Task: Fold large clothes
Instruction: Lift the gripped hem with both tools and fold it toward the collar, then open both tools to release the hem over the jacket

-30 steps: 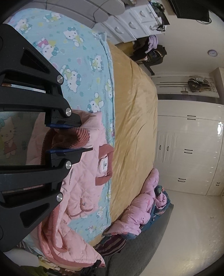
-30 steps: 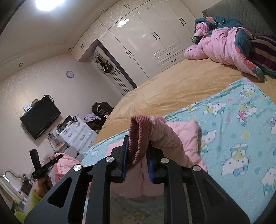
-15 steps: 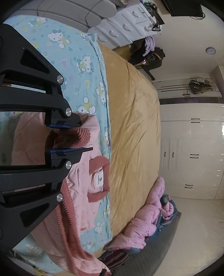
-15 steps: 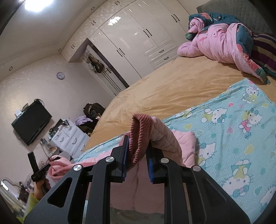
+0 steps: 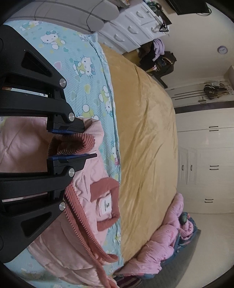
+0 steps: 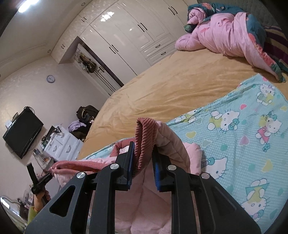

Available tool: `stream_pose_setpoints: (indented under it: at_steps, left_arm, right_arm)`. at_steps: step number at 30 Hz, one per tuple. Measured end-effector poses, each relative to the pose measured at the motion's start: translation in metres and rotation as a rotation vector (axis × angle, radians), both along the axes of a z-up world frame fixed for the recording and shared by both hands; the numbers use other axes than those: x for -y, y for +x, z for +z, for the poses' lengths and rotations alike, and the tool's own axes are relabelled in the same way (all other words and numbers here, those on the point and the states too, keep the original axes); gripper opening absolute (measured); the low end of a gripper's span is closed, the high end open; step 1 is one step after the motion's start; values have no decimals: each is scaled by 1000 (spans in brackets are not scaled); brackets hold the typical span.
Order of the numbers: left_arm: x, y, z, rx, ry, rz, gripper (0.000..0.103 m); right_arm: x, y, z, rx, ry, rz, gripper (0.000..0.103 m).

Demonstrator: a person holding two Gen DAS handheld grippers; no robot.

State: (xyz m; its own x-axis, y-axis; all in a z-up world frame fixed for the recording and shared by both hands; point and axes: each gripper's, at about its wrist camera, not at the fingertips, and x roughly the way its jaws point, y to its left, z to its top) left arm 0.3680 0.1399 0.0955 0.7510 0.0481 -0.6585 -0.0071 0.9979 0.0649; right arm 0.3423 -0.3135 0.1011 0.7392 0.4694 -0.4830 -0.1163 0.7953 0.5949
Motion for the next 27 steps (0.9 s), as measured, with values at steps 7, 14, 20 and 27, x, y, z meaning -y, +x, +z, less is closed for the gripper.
stream_pose_setpoints:
  at_steps: [7,14,20,27]
  left_arm:
    - [0,17,-17,-17,10,11,10]
    - [-2,34,-31,-36,16,15,10]
    - [-3,49,-46,-49,15,3,10]
    - [-2,58,-65,-68,10,-2,11]
  right_arm:
    - [-6,21,-15,-16,-27,11,18]
    - [-10,34,-26,-31,-35,10,21]
    - [-10,35,-27,-18,-26,11,45]
    - [-55,16,-14,77,-234,84,74]
